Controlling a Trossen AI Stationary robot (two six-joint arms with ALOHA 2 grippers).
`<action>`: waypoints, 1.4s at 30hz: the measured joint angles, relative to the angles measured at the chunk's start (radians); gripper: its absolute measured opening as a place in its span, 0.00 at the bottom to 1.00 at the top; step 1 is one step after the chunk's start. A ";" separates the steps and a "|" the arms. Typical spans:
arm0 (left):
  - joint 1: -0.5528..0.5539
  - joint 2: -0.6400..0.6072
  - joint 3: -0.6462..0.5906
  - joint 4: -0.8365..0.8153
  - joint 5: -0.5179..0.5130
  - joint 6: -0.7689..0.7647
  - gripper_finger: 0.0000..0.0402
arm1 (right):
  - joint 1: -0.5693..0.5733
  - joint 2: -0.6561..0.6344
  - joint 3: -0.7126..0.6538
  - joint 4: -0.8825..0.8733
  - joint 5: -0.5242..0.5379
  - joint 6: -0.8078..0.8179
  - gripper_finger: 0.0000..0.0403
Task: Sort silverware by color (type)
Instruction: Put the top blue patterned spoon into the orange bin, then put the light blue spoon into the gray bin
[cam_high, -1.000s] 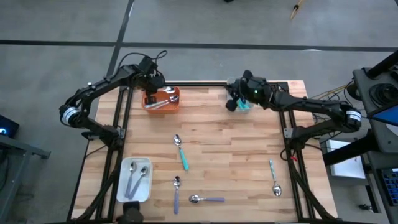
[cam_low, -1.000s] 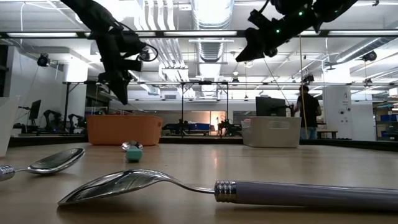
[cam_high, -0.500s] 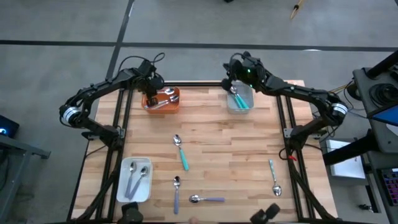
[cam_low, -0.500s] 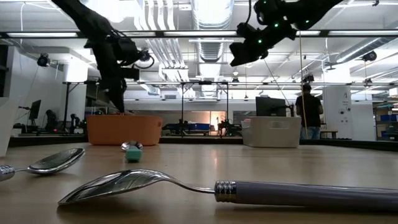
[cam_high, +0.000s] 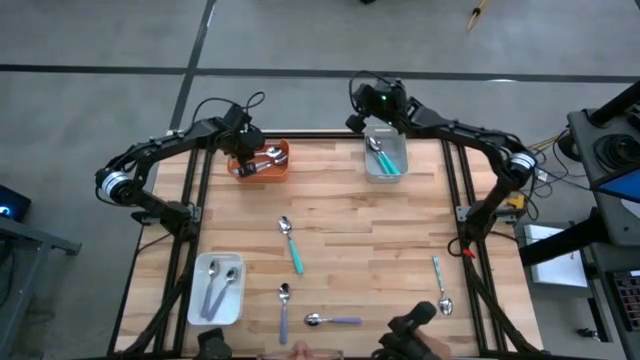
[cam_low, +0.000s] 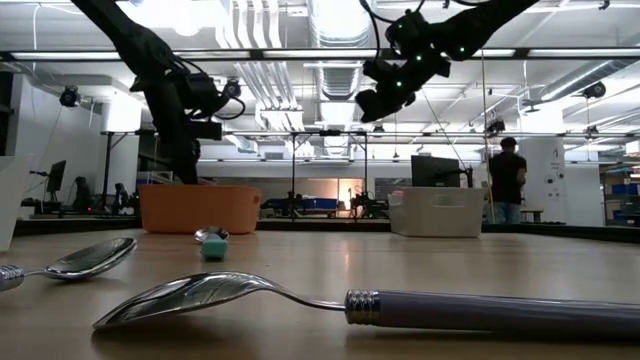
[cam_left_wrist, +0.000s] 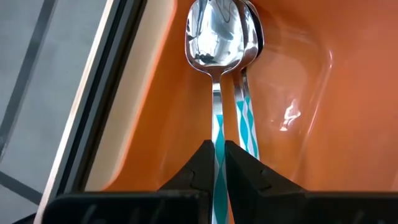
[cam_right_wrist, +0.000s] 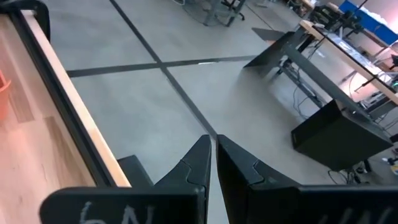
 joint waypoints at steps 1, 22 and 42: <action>0.000 0.000 0.000 0.002 0.006 -0.002 0.02 | 0.000 0.005 0.006 -0.005 0.000 0.000 0.04; -0.002 0.143 0.014 0.048 0.084 -0.110 0.03 | 0.001 0.002 0.013 -0.052 0.001 -0.003 0.04; -0.002 0.125 0.015 0.134 0.081 -0.131 0.22 | 0.004 0.000 0.012 -0.052 -0.092 0.230 0.04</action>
